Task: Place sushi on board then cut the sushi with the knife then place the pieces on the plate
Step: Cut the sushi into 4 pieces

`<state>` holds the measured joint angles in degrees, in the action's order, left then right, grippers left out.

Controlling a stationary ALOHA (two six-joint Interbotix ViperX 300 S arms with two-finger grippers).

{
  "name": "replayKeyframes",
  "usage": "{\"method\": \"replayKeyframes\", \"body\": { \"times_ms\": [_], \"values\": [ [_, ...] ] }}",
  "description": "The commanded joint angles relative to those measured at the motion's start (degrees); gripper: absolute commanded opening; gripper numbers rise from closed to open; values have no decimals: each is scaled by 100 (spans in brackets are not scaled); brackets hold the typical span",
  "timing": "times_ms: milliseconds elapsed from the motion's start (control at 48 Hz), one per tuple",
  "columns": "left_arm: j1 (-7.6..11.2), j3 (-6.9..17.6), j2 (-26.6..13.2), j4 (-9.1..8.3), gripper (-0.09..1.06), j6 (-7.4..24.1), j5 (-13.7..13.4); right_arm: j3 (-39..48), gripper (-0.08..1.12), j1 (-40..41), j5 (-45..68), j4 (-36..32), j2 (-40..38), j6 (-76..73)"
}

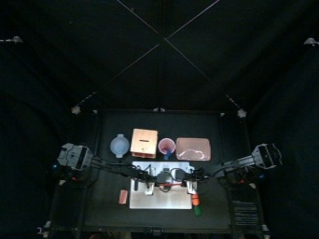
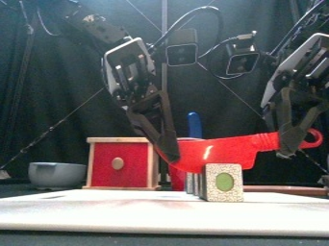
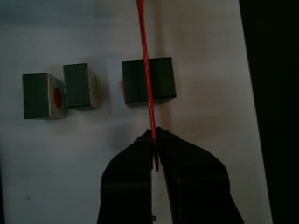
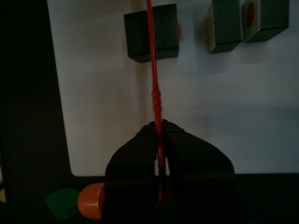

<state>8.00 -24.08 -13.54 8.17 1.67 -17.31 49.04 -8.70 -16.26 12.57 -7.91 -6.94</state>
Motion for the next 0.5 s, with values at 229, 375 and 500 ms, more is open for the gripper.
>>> {"method": "replayKeyframes", "body": {
  "times_ms": [229,375,500],
  "values": [
    [18,132,-132,229,44,0,62,-141,37,-167,193,149,378,-18],
    [53,123,-105,290,44,0,62,-176,37,-264,193,255,378,-18],
    [132,132,-26,352,44,0,53,-185,37,-378,193,404,290,-26]
  ]
}}
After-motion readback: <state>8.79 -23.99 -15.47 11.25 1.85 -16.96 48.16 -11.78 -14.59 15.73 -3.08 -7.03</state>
